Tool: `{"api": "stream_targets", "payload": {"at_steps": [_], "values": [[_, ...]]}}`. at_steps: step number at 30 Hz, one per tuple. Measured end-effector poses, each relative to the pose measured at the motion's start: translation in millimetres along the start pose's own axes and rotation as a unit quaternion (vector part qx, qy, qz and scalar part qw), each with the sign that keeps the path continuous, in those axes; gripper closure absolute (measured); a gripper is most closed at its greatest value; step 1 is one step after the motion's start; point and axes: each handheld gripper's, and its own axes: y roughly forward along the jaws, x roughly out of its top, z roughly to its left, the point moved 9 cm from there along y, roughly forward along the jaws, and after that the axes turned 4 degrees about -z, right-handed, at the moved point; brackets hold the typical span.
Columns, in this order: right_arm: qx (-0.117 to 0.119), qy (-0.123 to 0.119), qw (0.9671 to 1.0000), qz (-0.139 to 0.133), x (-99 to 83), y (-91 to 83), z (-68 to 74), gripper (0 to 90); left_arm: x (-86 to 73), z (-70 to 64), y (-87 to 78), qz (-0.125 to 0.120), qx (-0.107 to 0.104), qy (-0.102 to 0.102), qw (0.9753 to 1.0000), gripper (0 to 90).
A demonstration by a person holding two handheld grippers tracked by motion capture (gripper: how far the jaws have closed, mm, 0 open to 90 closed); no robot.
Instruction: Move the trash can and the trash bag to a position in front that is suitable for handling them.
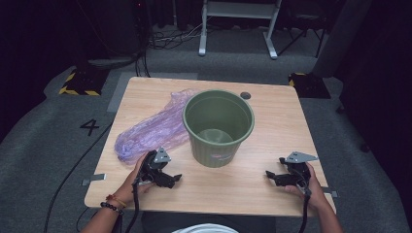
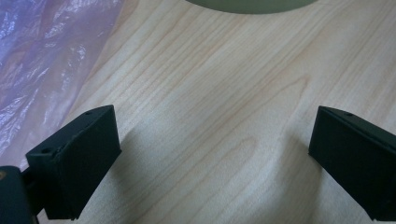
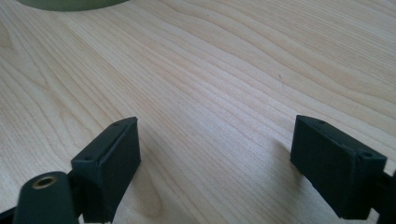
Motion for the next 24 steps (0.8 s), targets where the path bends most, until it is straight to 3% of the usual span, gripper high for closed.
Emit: {"api": "stream_targets", "payload": {"at_steps": [8,9,15,17,18,20,24], "values": [[0.0,0.0,1.0,0.0,0.1,0.0,-0.1,15.9,2.9,-8.4,3.7,0.003,-0.027,0.026,0.9993,0.4],[0.002,0.002,1.0,0.0,0.1,0.0,-0.1,16.1,3.5,-13.6,4.5,0.004,-0.044,0.04,0.9982,0.4],[0.006,0.003,1.0,-0.003,1.1,-0.2,0.2,18.5,8.5,-14.6,10.1,0.005,-0.055,0.048,0.9973,0.0],[0.014,0.007,0.9998,-0.016,5.2,-2.6,1.3,18.8,10.6,-15.1,12.4,0.004,-0.051,0.045,0.9977,0.1],[0.022,0.014,0.999,-0.037,14.3,-6.2,3.1,18.7,14.8,-17.1,16.9,0.004,-0.05,0.044,0.9977,0.1],[0.038,0.012,0.9976,-0.057,25.0,-9.7,6.9,18.7,19.0,-20.6,21.4,0.005,-0.059,0.054,0.9968,0.3],[0.036,-0.021,0.9965,-0.073,48.3,-9.1,14.2,19.6,27.0,-22.4,30.1,0.003,-0.069,0.06,0.9958,0.0]]}}
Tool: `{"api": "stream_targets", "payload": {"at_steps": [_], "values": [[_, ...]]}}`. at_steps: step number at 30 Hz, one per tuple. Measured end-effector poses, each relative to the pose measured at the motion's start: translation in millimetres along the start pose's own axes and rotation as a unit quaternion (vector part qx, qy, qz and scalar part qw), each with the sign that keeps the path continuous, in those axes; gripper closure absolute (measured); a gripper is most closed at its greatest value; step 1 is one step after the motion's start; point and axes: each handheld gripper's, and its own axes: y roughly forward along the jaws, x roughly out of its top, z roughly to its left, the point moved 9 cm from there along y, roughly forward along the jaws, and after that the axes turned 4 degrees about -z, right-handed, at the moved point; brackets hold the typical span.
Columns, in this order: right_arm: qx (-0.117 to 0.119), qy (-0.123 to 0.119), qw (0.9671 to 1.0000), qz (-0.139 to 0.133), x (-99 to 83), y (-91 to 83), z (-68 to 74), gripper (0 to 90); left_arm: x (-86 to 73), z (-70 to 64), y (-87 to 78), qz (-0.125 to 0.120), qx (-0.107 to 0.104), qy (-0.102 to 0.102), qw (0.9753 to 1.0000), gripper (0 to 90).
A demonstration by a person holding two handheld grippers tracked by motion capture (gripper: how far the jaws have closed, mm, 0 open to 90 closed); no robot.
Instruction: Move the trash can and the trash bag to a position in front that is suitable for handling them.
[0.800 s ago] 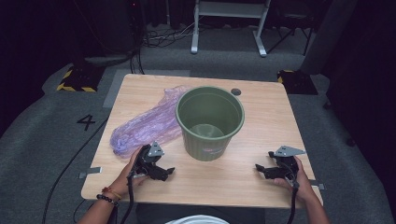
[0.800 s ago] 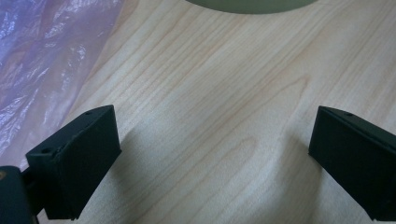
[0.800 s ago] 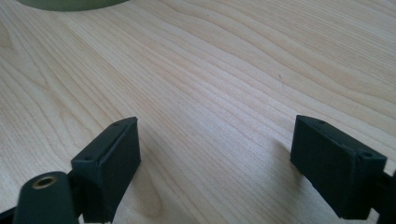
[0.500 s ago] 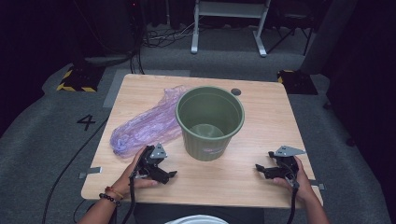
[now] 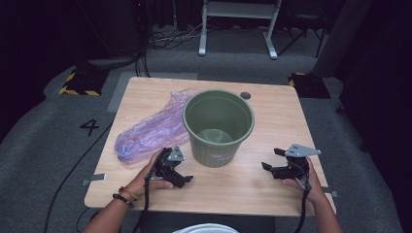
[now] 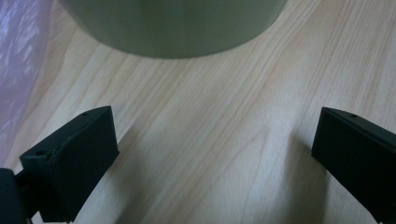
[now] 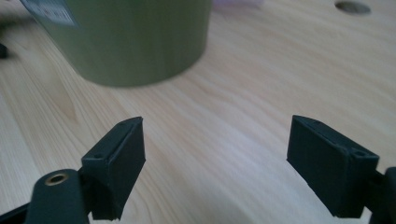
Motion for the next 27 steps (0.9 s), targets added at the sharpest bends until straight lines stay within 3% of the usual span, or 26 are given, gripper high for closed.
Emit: {"api": "stream_targets", "payload": {"at_steps": [2,5,6,7,8,19,20,27], "values": [[0.011,-0.014,0.9998,-0.006,12.6,5.6,4.5,19.6,2.8,0.0,2.9,-0.001,-0.009,0.009,0.9999,0.1],[0.008,-0.043,0.999,-0.013,28.8,17.2,5.7,19.6,7.2,2.0,7.6,-0.002,-0.017,0.014,0.9998,0.2],[0.008,-0.043,0.999,-0.013,28.8,17.2,5.7,19.6,7.2,2.0,7.6,-0.002,-0.017,0.014,0.9998,0.2],[0.029,-0.04,0.9984,-0.026,39.2,23.9,8.3,19.1,9.4,2.4,9.7,-0.001,-0.023,0.023,0.9995,0.2],[0.036,-0.04,0.9982,-0.028,41.8,25.9,9.5,18.3,10.2,3.0,10.7,-0.001,-0.025,0.024,0.9994,0.2],[0.068,-0.051,0.9957,-0.037,58.8,51.2,23.0,16.4,14.7,7.7,14.7,-0.001,-0.012,0.013,0.9998,1.1],[0.091,-0.047,0.9937,-0.047,60.5,53.3,28.9,16.7,15.4,8.1,15.5,-0.002,-0.013,0.015,0.9998,1.3],[0.075,-0.056,0.9944,-0.048,62.8,58.2,31.9,16.2,21.2,10.7,21.6,-0.002,-0.015,0.021,0.9997,1.2]]}}
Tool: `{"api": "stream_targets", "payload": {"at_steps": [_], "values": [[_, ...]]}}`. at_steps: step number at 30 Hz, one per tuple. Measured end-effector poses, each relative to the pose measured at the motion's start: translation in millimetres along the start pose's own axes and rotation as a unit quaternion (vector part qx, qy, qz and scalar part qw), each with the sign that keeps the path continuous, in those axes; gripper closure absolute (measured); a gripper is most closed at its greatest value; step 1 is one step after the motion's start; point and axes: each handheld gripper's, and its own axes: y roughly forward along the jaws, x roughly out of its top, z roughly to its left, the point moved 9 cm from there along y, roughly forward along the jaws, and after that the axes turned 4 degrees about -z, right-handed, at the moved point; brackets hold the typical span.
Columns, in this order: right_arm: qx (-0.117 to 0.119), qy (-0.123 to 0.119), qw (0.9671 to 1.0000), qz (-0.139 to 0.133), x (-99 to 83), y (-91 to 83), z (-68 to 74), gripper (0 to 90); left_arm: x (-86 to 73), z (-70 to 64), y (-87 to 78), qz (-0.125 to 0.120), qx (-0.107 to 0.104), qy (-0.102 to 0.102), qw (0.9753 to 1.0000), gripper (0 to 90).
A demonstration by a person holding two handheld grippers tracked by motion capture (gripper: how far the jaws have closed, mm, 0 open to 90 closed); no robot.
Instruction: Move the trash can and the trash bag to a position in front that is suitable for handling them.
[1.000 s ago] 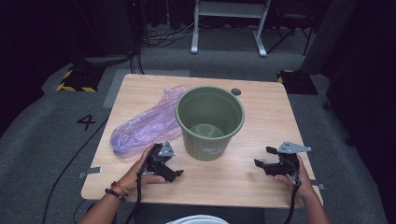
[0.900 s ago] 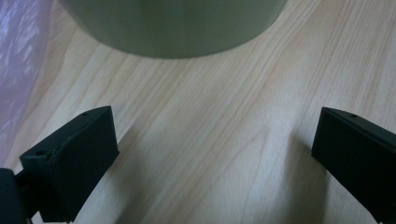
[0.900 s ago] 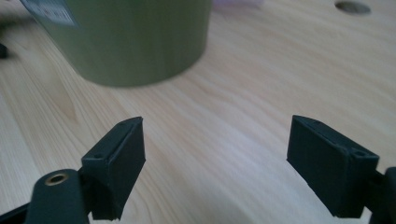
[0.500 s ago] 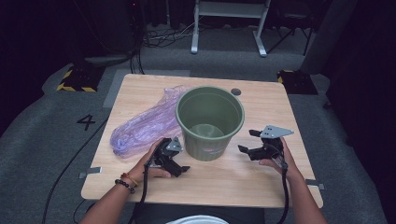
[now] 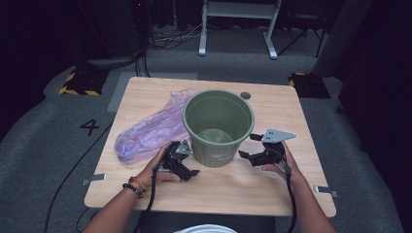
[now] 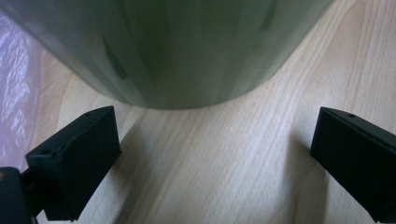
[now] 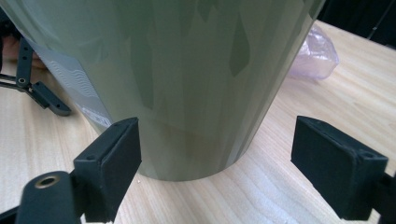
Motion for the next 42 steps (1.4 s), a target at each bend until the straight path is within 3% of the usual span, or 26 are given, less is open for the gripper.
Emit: {"api": "stream_targets", "payload": {"at_steps": [6,10,15,17,23,28,31,32,35,42], "values": [[0.005,0.002,1.0,-0.006,2.0,1.9,3.2,16.2,6.3,3.6,6.6,0.0,0.011,-0.008,0.9999,1.9],[0.011,0.004,0.9999,-0.007,0.9,3.9,4.7,15.6,10.1,4.1,10.5,-0.002,0.008,-0.013,0.9999,1.9],[0.016,0.002,0.9999,-0.004,-0.7,4.3,6.2,15.4,13.6,2.9,13.8,-0.003,0.005,-0.002,1.0,2.4],[0.019,0.003,0.9998,0.0,-2.5,3.6,6.6,14.6,17.3,-1.1,17.8,-0.004,-0.006,0.006,1.0,3.0],[0.006,0.007,1.0,-0.001,-3.2,-3.9,1.4,15.0,23.9,-5.1,25.3,0.001,-0.015,0.017,0.9997,2.3],[0.01,0.013,0.9998,-0.007,-5.4,-13.9,-1.5,15.6,37.4,-18.3,39.4,-0.002,-0.037,0.033,0.9988,3.3],[0.006,0.0,0.9999,-0.008,-6.8,-16.2,-0.3,18.8,42.7,-24.9,44.8,0.0,-0.042,0.037,0.9985,5.0],[-0.001,-0.009,0.9999,0.01,-13.7,-17.5,-0.4,17.4,45.7,-29.7,48.0,-0.001,-0.047,0.044,0.9979,5.0],[-0.011,-0.018,0.9993,0.031,-25.8,-21.6,-3.3,17.3,44.9,-30.8,47.1,-0.002,-0.046,0.04,0.9981,5.2],[-0.045,0.018,0.9955,0.081,-66.9,-43.4,-24.0,17.2,28.8,-30.1,29.3,0.002,-0.037,0.034,0.9988,5.3]]}}
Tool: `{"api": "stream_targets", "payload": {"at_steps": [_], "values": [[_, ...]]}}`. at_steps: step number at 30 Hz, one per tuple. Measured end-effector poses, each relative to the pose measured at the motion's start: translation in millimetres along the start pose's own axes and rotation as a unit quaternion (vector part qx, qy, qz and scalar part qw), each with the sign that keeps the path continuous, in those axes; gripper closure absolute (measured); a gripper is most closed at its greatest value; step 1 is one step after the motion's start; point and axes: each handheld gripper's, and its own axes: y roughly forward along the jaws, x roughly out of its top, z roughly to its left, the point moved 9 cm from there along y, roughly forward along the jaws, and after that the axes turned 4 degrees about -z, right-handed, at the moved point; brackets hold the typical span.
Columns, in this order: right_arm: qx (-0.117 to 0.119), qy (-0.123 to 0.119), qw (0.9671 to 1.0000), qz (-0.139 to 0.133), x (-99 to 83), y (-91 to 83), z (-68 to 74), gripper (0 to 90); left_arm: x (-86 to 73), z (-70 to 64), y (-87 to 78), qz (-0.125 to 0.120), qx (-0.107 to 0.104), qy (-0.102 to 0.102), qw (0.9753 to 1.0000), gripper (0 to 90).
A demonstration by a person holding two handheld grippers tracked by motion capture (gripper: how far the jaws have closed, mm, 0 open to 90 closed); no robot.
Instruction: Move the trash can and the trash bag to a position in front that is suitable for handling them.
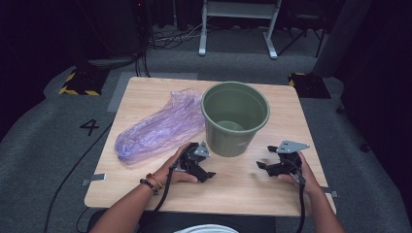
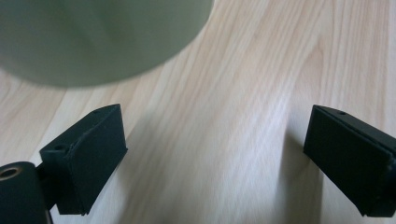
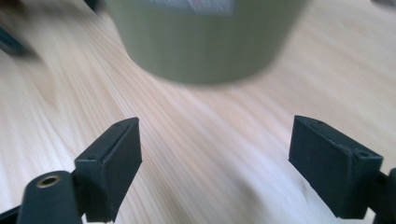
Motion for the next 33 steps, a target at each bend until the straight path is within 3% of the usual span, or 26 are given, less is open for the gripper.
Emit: {"api": "stream_targets", "payload": {"at_steps": [3,6,8,16,23,27,30,33], "values": [[-0.011,0.011,0.9999,-0.003,-6.6,-8.6,-5.6,17.5,-7.5,4.4,-8.7,0.013,0.017,-0.018,0.9996,5.3],[-0.01,0.013,0.9988,-0.046,12.1,-21.6,-5.4,19.6,-16.5,6.6,-17.2,-0.011,0.018,-0.023,0.9995,5.4],[-0.004,0.013,0.9972,-0.073,26.5,-29.2,-2.3,20.6,-24.8,9.4,-26.0,-0.008,0.023,-0.025,0.9994,5.3],[0.001,-0.014,0.9944,-0.105,55.5,-41.2,9.1,25.5,-54.7,9.3,-57.8,-0.009,0.035,-0.035,0.9988,5.3],[-0.004,-0.03,0.9901,-0.137,79.4,-51.4,15.1,29.2,-70.6,10.5,-74.7,-0.009,0.05,-0.048,0.9975,5.3],[-0.011,-0.05,0.986,-0.159,106.6,-62.3,20.1,30.3,-80.8,13.9,-87.3,-0.007,0.069,-0.065,0.9955,6.7],[-0.013,-0.053,0.9853,-0.162,120.2,-66.0,22.1,30.4,-80.5,13.6,-91.8,-0.009,0.074,-0.058,0.9955,17.5],[-0.009,-0.053,0.9833,-0.174,128.0,-68.3,23.8,30.2,-78.7,14.0,-95.4,-0.003,0.091,-0.046,0.9947,16.5]]}}
